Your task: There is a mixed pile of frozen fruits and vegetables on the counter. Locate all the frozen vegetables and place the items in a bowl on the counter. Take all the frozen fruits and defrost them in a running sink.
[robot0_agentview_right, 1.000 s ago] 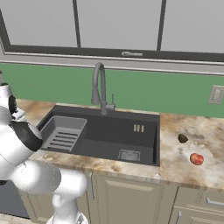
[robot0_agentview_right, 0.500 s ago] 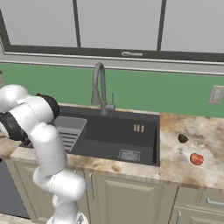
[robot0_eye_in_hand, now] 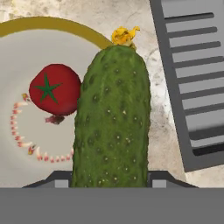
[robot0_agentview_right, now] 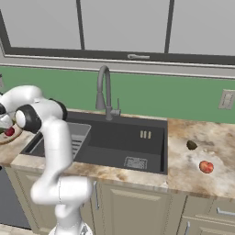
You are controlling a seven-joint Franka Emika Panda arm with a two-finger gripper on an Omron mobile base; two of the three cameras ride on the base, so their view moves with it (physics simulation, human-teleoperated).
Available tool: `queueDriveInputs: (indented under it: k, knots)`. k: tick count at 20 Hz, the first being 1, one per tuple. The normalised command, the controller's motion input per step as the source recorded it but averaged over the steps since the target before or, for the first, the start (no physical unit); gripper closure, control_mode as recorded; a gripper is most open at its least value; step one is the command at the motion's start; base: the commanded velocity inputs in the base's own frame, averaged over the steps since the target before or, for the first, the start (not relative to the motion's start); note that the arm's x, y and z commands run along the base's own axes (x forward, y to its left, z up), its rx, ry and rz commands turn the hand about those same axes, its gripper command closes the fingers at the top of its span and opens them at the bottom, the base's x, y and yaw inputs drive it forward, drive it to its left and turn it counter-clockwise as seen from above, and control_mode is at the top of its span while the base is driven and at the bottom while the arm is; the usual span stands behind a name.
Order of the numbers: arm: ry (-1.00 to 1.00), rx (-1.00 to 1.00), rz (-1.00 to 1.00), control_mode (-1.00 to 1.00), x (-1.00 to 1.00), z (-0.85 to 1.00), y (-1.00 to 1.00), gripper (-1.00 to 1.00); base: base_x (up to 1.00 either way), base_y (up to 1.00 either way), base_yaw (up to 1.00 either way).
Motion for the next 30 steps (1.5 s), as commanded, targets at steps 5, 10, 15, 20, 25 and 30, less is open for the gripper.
queueDriveInputs:
  k: [5,10,15,20,25,30]
  knots:
    - [0.09,-0.12,-0.04,-1.00,0.28,-0.08,0.19,1.00,0.00,0.00,0.00]
    - [0.08,0.00,-0.10,-1.00,0.08,-0.39,-0.06,1.00,0.00,0.00,0.00]
    - [0.17,0.01,-0.11,-1.00,0.05,-0.33,-0.04,1.00,0.00,0.00,0.00]
    - [0.06,0.00,-0.09,-1.00,0.01,-0.29,0.00,1.00,0.00,0.00,0.00]
    - [-0.04,0.00,-0.08,-1.00,0.00,-0.31,0.07,1.00,0.00,0.00,0.00]
    - [-0.09,0.00,-0.05,-1.00,0.00,-0.20,0.22,1.00,0.00,0.00,0.00]
